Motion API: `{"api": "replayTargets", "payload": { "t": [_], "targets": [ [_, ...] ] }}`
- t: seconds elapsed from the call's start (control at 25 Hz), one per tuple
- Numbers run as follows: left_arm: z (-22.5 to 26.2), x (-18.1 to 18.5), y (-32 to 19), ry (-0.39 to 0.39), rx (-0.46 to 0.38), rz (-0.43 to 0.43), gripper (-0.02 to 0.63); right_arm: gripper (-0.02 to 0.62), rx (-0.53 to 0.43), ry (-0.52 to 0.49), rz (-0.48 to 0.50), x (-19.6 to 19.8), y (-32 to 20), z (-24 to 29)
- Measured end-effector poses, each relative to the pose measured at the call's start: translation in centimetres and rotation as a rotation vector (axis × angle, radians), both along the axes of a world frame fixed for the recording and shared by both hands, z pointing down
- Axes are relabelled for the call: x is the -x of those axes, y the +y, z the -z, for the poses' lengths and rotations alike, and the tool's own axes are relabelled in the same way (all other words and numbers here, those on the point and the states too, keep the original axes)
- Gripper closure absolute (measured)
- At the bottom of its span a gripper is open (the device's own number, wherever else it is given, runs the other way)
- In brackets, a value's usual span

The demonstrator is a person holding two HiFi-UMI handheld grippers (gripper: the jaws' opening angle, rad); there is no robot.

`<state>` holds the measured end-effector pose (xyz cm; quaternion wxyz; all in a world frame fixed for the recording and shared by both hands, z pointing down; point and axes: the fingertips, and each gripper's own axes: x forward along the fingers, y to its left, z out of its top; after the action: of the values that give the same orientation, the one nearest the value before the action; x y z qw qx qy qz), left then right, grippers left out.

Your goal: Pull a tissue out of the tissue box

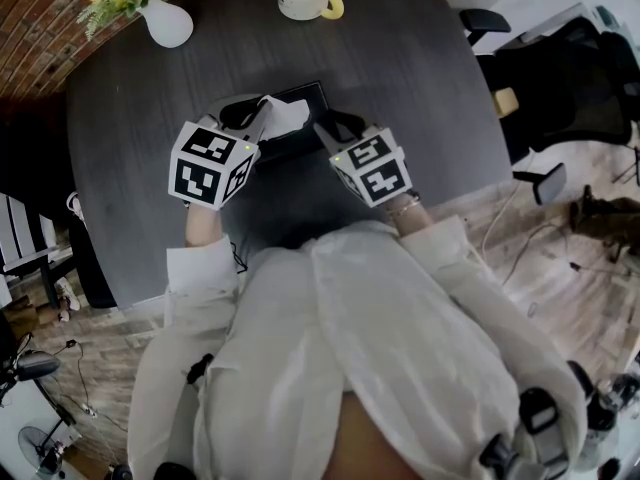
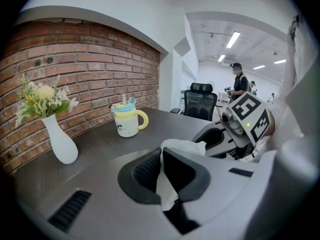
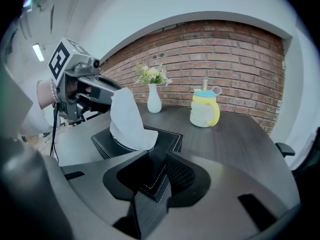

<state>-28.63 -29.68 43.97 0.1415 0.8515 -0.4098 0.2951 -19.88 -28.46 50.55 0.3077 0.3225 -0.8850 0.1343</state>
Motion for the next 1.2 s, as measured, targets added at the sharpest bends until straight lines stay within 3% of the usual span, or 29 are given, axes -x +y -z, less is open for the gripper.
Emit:
{"api": "replayTargets", "payload": {
  "t": [0.28, 0.44, 1.2],
  "targets": [
    [1.3, -0.2, -0.6, 0.034, -0.029, 0.001, 0.597, 0.492, 0.003, 0.006, -0.002, 0.2, 0.1, 0.2],
    [1.4, -0.5, -0.7, 0.015, -0.034, -0.020, 0.598, 0.492, 0.001, 0.007, -0.005, 0.2, 0.2, 0.1],
    [2.6, 0.6, -1.2, 0.039, -0.067, 0.033, 0.598, 0.492, 0.001, 0.011, -0.003, 0.1, 0.2, 0.1]
  ]
}}
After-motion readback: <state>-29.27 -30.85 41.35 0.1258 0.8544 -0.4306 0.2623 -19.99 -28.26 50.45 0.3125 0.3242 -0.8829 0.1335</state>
